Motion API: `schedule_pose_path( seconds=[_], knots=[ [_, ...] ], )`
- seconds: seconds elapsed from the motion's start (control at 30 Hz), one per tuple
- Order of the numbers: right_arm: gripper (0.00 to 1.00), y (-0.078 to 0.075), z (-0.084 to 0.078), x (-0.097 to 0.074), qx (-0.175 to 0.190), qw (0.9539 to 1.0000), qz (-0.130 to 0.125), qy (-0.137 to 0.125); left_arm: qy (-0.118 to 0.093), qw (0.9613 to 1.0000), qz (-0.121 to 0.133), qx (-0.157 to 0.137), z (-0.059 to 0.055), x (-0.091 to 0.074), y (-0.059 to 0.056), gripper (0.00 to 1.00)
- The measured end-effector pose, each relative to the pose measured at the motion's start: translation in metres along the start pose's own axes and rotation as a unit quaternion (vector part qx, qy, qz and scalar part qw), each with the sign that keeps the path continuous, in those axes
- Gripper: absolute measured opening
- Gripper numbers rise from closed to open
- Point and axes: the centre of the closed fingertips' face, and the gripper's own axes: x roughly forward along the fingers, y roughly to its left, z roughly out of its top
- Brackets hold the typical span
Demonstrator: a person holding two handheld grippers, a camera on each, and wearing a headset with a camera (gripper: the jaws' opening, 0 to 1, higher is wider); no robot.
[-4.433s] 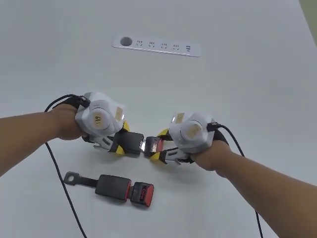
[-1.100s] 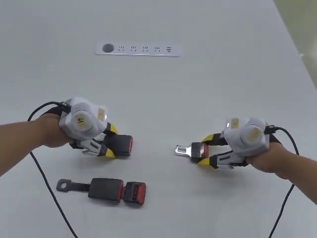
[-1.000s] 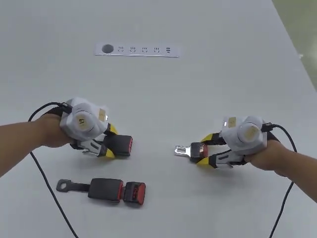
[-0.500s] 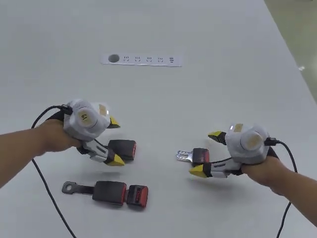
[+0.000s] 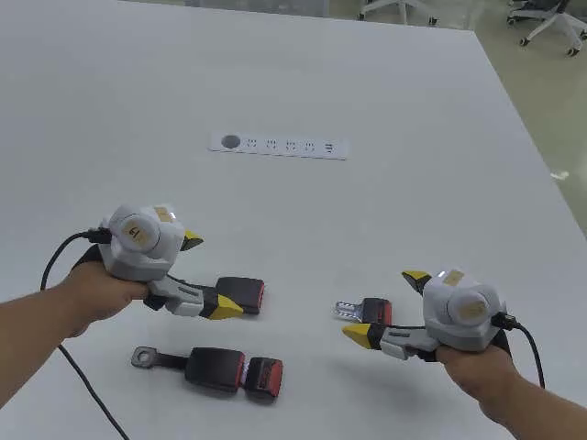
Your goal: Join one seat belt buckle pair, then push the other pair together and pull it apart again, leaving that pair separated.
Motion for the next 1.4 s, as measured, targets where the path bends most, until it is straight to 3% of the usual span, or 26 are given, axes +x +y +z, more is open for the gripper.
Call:
schedule_pose_path(
  seconds=[0.2,0.4,0.6,0.8,1.03,1.4],
  knots=[
    [0.90,0.020,0.008,-0.012,-0.027,0.9995,0.003,-0.014,-0.018,0.9997,0.010,0.010,0.000,-0.028,-0.009,0.92],
    [0.92,0.040,0.011,-0.025,-0.040,0.9988,0.005,-0.027,-0.049,0.9984,0.028,0.011,0.001,-0.060,-0.012,0.97],
    [0.94,0.053,0.020,-0.035,-0.039,0.9982,-0.001,-0.046,-0.066,0.9968,0.044,-0.001,-0.008,-0.084,-0.015,0.98],
    [0.95,0.067,0.022,-0.043,-0.047,0.9976,-0.003,-0.050,-0.077,0.9959,0.047,-0.001,-0.018,-0.104,-0.023,0.98],
    [0.96,0.081,0.018,-0.052,-0.049,0.9973,-0.009,-0.055,-0.098,0.9928,0.066,-0.016,-0.028,-0.123,-0.024,1.00],
    [0.98,0.092,0.005,-0.061,-0.034,0.9977,-0.019,-0.054,-0.113,0.9892,0.083,-0.043,-0.050,-0.139,-0.028,1.00]
  ],
)
